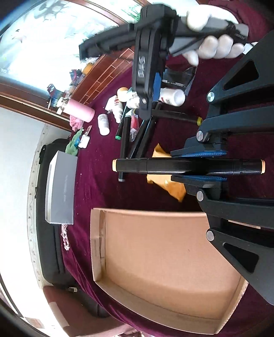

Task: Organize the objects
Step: 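Grasp a second black marker with the right tool beside the left tool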

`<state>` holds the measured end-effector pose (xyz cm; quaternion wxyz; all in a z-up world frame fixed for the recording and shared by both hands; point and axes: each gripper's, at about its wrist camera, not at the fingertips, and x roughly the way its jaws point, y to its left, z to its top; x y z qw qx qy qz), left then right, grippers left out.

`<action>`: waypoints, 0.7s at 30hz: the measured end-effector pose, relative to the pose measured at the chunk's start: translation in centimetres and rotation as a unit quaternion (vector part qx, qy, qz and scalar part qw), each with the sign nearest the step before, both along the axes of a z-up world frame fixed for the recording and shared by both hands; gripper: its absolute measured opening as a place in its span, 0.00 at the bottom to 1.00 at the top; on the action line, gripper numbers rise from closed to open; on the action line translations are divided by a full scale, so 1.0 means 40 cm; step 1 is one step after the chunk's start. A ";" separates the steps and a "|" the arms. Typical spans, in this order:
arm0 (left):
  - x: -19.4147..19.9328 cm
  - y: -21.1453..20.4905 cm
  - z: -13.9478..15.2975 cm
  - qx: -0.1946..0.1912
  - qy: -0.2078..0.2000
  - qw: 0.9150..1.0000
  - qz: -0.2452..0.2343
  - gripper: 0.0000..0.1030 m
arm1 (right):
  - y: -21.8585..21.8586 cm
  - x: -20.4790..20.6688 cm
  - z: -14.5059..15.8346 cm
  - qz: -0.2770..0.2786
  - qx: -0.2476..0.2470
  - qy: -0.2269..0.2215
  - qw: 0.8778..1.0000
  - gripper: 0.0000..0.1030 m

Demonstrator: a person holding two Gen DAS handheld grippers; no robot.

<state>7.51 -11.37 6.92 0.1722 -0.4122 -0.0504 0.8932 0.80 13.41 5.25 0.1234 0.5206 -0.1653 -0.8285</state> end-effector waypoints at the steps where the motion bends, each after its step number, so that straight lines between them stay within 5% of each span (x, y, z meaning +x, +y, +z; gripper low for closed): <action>1: 0.002 -0.009 -0.002 0.002 0.001 1.000 0.002 0.11 | -0.006 -0.003 -0.010 -0.003 0.007 -0.005 1.000 0.66; 4: 0.005 -0.030 -0.010 0.005 0.004 1.000 0.004 0.11 | -0.040 -0.004 -0.028 -0.010 0.037 -0.009 0.999 0.65; 10: 0.008 -0.051 -0.024 0.010 0.002 1.000 0.009 0.11 | -0.095 0.000 -0.031 -0.021 0.110 0.004 0.994 0.46; 15: 0.018 -0.054 -0.025 0.006 0.004 1.000 0.016 0.11 | -0.128 0.015 -0.039 -0.017 0.163 0.010 0.986 0.43; 18: 0.024 -0.056 -0.026 0.000 0.004 1.000 0.020 0.11 | -0.150 0.026 -0.061 -0.010 0.187 0.023 0.982 0.23; 21: 0.029 -0.056 -0.028 -0.007 0.002 1.000 0.025 0.11 | -0.128 0.031 -0.059 -0.013 0.144 0.021 0.989 0.12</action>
